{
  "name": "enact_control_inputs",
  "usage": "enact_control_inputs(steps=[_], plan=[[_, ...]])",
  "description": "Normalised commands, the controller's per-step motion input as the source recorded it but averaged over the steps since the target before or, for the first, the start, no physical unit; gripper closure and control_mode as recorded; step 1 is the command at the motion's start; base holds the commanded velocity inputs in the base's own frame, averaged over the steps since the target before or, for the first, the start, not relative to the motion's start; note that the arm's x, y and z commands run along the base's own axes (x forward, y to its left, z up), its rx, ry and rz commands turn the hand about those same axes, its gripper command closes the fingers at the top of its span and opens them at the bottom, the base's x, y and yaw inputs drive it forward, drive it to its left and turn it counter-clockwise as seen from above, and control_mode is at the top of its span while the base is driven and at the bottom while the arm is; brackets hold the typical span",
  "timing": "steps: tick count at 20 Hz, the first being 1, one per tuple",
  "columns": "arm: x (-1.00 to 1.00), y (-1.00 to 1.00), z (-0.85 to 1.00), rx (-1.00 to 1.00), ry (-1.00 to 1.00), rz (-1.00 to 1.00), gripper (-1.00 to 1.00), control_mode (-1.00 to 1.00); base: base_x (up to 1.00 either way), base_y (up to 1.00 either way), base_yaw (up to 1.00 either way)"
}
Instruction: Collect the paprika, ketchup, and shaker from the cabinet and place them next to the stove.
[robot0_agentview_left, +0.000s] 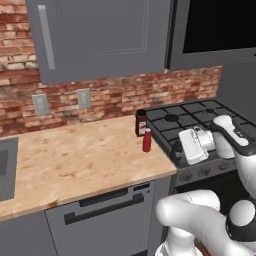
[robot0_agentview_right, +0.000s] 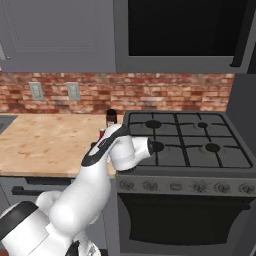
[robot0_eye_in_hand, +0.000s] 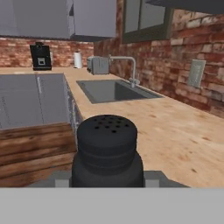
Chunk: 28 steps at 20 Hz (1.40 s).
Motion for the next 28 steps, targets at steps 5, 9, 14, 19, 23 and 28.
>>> enact_control_inputs(steps=[5,9,14,19,23,28], plan=[[0.42,0.0,-0.35,0.0,0.0,0.0,1.0,-1.0,0.0,0.0,0.0],[0.47,0.0,-0.3,0.0,0.0,0.0,1.0,-1.0,0.0,0.0,0.0],[0.51,0.02,-0.38,0.0,0.01,0.0,1.0,-1.0,0.0,0.0,0.0],[0.42,0.0,-0.36,-0.02,0.0,0.0,1.0,-1.0,0.0,0.0,0.0],[0.34,0.03,-0.33,-0.07,0.0,0.0,1.0,-1.0,0.0,0.0,0.0],[0.37,0.03,-0.32,-0.06,0.0,0.0,1.0,-1.0,0.0,0.0,0.0]])
